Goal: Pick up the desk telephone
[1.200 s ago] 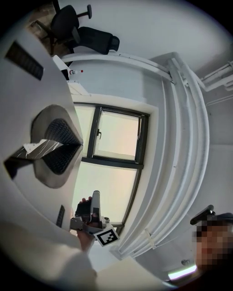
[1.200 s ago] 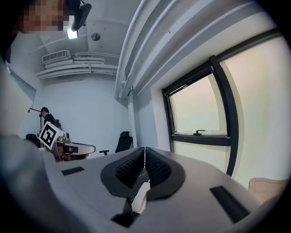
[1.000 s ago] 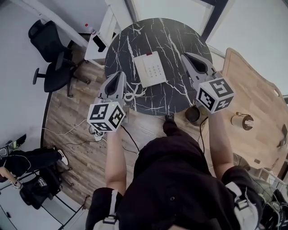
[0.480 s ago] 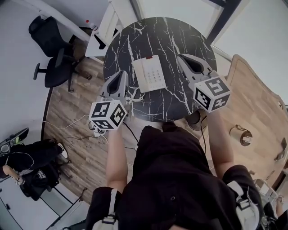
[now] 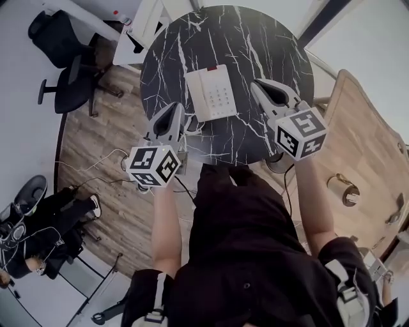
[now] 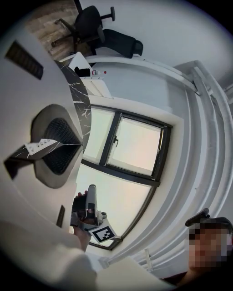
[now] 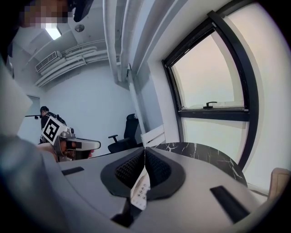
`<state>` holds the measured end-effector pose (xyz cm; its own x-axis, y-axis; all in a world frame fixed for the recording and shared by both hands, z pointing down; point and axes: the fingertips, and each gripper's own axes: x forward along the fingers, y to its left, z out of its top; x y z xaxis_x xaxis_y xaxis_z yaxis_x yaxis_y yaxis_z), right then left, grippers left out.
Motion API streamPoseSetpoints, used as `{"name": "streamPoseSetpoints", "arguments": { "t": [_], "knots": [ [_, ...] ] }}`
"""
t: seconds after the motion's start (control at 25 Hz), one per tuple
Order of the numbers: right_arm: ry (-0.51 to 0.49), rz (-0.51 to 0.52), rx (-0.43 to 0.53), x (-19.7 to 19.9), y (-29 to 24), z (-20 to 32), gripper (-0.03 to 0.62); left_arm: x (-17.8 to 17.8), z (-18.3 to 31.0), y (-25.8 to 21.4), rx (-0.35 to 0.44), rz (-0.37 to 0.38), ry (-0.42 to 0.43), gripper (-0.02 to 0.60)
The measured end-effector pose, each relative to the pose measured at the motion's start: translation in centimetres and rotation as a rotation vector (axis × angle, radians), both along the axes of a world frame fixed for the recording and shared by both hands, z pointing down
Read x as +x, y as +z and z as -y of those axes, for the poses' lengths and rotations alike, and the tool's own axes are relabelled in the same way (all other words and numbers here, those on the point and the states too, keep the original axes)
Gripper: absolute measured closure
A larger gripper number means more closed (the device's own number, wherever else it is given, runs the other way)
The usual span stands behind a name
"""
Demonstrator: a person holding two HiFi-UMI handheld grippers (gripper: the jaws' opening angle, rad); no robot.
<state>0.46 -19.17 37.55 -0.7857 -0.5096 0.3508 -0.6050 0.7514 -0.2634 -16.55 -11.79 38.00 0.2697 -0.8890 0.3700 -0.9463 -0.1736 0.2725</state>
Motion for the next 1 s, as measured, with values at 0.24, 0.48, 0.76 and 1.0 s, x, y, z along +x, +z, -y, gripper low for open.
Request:
{"name": "streamPoseSetpoints", "arguments": {
  "t": [0.24,0.48,0.76,1.0],
  "knots": [
    [0.000,-0.050,-0.063,-0.6,4.0,-0.2,0.563,-0.5,1.0,4.3,-0.064,-0.060,0.009,0.565],
    [0.001,-0.107,-0.134,-1.6,8.4,0.1,0.563,-0.9,1.9,8.1,-0.112,-0.127,0.041,0.565],
    [0.008,-0.146,-0.221,-2.8,13.0,0.3,0.562,-1.4,2.8,13.0,-0.206,-0.161,0.066,0.565],
    [0.001,-0.191,-0.280,-3.7,16.4,1.3,0.562,-1.6,3.7,16.3,-0.265,-0.183,0.089,0.563]
  ]
}}
